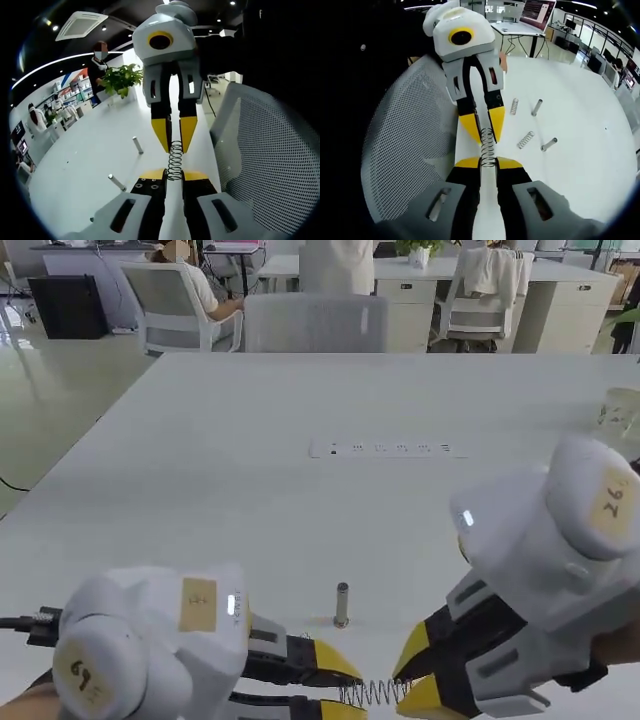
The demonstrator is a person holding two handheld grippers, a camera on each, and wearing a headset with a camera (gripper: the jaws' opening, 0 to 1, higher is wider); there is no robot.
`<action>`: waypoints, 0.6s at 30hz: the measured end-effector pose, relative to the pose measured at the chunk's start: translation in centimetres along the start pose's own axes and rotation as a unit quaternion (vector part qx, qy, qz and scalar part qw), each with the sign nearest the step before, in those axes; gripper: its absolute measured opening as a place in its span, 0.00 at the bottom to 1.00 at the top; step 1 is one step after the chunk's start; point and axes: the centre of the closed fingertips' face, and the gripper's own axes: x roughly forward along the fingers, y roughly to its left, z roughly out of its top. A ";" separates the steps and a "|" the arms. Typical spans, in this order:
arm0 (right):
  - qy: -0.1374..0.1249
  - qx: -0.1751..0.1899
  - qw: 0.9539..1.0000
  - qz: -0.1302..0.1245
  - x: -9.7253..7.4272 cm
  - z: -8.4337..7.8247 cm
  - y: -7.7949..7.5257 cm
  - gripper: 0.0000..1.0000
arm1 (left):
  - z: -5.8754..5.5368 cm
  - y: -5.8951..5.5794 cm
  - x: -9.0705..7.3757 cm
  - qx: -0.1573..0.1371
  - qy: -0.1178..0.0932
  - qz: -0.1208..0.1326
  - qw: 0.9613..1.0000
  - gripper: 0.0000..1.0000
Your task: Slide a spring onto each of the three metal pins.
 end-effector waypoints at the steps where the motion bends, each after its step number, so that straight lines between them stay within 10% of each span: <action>1: -0.001 0.001 1.000 0.000 -0.1 0.2 0.0 0.13 | 0.0 0.0 0.0 0.000 0.000 0.000 1.000 0.09; 18: -0.017 -0.015 1.000 -0.006 -1.5 3.2 0.5 0.13 | 0.4 0.0 0.3 -0.005 -0.016 0.007 1.000 0.08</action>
